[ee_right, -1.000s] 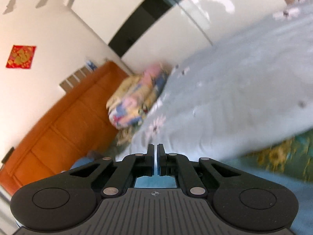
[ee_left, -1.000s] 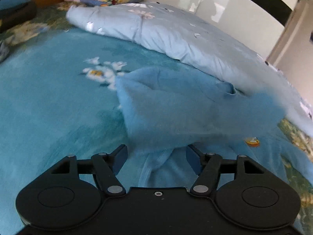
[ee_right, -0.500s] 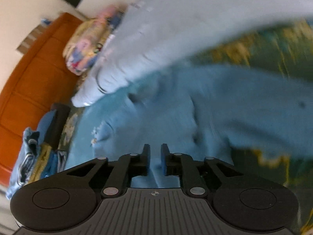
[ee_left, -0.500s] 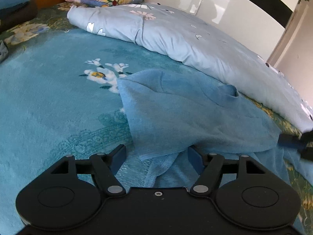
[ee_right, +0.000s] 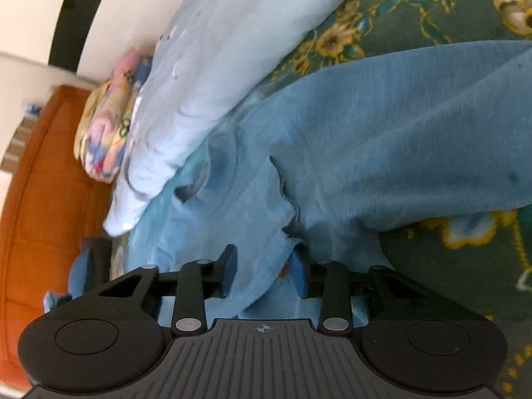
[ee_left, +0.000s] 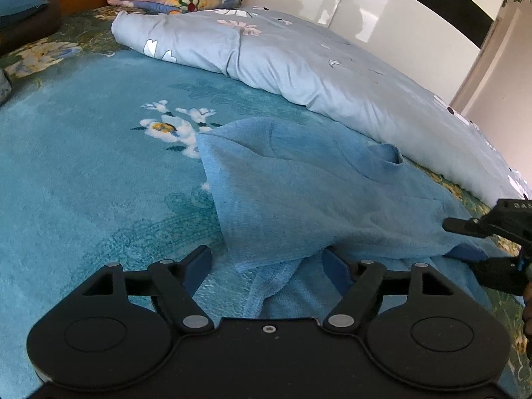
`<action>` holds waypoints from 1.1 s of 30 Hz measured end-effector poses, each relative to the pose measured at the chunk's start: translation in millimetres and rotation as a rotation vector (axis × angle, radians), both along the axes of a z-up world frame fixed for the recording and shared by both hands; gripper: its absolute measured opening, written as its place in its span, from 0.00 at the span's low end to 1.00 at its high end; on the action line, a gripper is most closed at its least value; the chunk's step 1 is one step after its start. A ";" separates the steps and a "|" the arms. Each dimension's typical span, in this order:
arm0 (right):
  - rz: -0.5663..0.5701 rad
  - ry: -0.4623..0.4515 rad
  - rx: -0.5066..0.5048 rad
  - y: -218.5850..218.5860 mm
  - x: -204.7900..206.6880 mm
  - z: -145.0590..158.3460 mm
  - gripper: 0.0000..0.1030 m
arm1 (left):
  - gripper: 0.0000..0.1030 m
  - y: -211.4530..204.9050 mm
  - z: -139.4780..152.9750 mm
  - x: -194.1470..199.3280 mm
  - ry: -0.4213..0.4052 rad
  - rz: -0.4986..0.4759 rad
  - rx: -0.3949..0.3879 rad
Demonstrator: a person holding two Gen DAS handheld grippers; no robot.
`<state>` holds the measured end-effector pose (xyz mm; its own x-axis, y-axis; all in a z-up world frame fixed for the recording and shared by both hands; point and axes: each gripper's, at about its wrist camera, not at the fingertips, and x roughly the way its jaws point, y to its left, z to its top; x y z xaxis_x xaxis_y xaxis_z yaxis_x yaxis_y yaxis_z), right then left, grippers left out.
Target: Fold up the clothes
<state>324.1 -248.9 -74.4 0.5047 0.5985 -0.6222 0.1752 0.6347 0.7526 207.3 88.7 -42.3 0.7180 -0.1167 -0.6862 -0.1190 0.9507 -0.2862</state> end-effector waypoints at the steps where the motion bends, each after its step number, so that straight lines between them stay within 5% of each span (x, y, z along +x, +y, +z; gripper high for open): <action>1: -0.002 -0.008 -0.010 2.4 1.0 0.1 0.12 | 0.71 0.1 -0.2 -0.1 -0.001 -0.002 0.000; 4: 0.002 -0.064 -0.051 10.4 2.5 9.7 0.04 | 0.71 1.2 -0.5 -0.4 -0.003 -0.005 -0.003; 11: 0.006 -0.460 -0.072 6.3 -9.4 107.3 0.03 | 0.76 -1.6 -0.2 4.4 -0.003 0.003 0.004; 16: -0.004 -0.565 -0.117 -6.7 -10.7 143.0 0.03 | 0.76 0.0 0.6 8.5 -0.005 0.133 0.020; 20: -0.030 -0.507 -0.155 -22.5 -8.5 126.5 0.03 | 0.76 19.5 0.5 -2.2 -0.025 0.265 -0.024; 29: -0.014 -0.242 -0.249 -31.2 -9.9 51.1 0.04 | 0.75 44.0 2.3 -22.4 -0.040 0.374 -0.050; 33: 0.012 -0.202 -0.339 -28.6 -26.5 36.8 0.04 | 0.75 58.6 3.7 -30.5 -0.033 0.384 -0.107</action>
<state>297.7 -277.4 -37.7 0.6313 0.3825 -0.6746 0.0361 0.8545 0.5182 176.9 147.3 -38.7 0.7446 0.0952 -0.6607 -0.4494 0.8034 -0.3907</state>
